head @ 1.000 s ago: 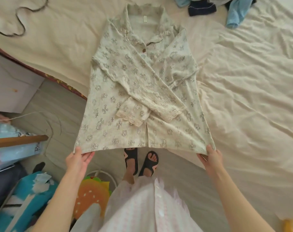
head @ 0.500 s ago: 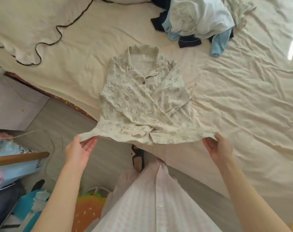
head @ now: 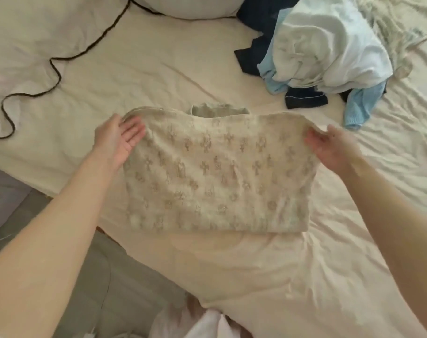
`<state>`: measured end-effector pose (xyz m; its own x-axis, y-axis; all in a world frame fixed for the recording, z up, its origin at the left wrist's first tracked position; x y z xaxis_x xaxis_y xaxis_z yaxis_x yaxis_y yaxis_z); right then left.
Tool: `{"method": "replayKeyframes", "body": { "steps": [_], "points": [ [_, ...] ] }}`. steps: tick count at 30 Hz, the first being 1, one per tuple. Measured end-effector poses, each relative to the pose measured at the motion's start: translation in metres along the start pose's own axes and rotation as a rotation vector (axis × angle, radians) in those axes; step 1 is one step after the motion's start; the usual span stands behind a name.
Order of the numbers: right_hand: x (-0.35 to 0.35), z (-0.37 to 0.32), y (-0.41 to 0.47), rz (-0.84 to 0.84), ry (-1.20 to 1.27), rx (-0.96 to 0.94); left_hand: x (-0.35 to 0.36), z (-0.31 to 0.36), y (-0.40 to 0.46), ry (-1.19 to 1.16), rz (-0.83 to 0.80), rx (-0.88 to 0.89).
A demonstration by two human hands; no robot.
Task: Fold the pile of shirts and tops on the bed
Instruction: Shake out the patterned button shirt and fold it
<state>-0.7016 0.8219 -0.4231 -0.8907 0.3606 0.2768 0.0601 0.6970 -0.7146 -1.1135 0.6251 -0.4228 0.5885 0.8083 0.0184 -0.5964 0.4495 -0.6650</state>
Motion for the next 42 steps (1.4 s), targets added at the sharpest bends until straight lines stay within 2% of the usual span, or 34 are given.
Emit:
{"method": "replayKeyframes", "body": {
  "steps": [3, 5, 7, 10, 11, 13, 14, 16, 18, 19, 21, 23, 28, 31, 33, 35, 36, 38, 39, 40, 42],
  "points": [
    [0.010, 0.027, 0.018, -0.067, -0.158, 0.010, 0.009, -0.022, 0.027, 0.229, -0.032, -0.020],
    [-0.004, 0.041, 0.008, -0.027, -0.279, -0.048, 0.002, -0.043, 0.015, 0.412, 0.006, -0.004],
    [-0.026, 0.054, -0.011, 0.048, -0.391, -0.135, -0.017, -0.064, -0.005, 0.570, 0.060, 0.065],
    [-0.067, 0.072, -0.043, 0.215, -0.568, -0.256, -0.059, -0.092, -0.039, 0.744, 0.271, 0.110],
    [-0.083, 0.077, -0.052, 0.290, -0.649, -0.274, -0.073, -0.102, -0.050, 0.767, 0.345, 0.084],
    [-0.123, 0.089, -0.064, 0.475, -0.734, -0.209, -0.093, -0.129, -0.067, 0.734, 0.405, -0.079],
    [-0.143, 0.098, -0.068, 0.556, -0.713, -0.120, -0.099, -0.147, -0.076, 0.676, 0.377, -0.204],
    [-0.171, 0.125, -0.075, 0.599, -0.487, 0.183, -0.103, -0.182, -0.087, 0.502, 0.249, -0.450],
    [-0.170, 0.150, -0.081, 0.521, -0.144, 0.464, -0.093, -0.204, -0.094, 0.244, 0.136, -0.608],
    [-0.164, 0.157, -0.081, 0.480, 0.027, 0.523, -0.086, -0.209, -0.095, 0.113, 0.113, -0.637],
    [-0.147, 0.161, -0.076, 0.428, 0.286, 0.516, -0.074, -0.210, -0.091, -0.061, 0.126, -0.627],
    [-0.137, 0.160, -0.070, 0.443, 0.378, 0.448, -0.069, -0.205, -0.086, -0.103, 0.178, -0.585],
    [-0.146, 0.145, -0.076, 0.476, 0.386, 0.240, -0.078, -0.192, -0.100, -0.071, 0.271, -0.426],
    [-0.175, 0.143, -0.096, 0.530, 0.341, 0.240, -0.095, -0.202, -0.133, -0.005, 0.362, -0.417],
    [-0.193, 0.143, -0.106, 0.530, 0.254, 0.307, -0.100, -0.211, -0.153, 0.031, 0.394, -0.449],
    [-0.204, 0.137, -0.110, 0.511, 0.116, 0.290, -0.099, -0.212, -0.163, 0.065, 0.428, -0.431],
    [-0.206, 0.129, -0.113, 0.508, -0.064, 0.223, -0.096, -0.208, -0.164, 0.080, 0.436, -0.400],
    [-0.205, 0.111, -0.119, 0.502, -0.648, -0.041, -0.090, -0.199, -0.166, 0.106, 0.445, -0.326],
    [-0.193, 0.107, -0.125, 0.426, -0.899, -0.235, -0.085, -0.194, -0.168, 0.123, 0.448, -0.290],
    [-0.173, 0.111, -0.135, 0.273, -1.078, -0.439, -0.080, -0.189, -0.171, 0.138, 0.445, -0.248],
    [-0.126, 0.148, -0.161, -0.160, -1.360, -0.719, -0.070, -0.179, -0.181, 0.156, 0.446, -0.153]
  ]
}}
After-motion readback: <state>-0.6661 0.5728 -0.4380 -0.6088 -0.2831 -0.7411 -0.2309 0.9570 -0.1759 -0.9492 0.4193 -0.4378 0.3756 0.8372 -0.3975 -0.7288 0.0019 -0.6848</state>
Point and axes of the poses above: each hand's wrist, its own y-axis towards the middle knuckle, its own x-axis out of the palm, z = x × y, the point moved 6 cm from there along y, towards the middle knuckle, and after that the axes turned 15 degrees about y, right-handed, at the moved point
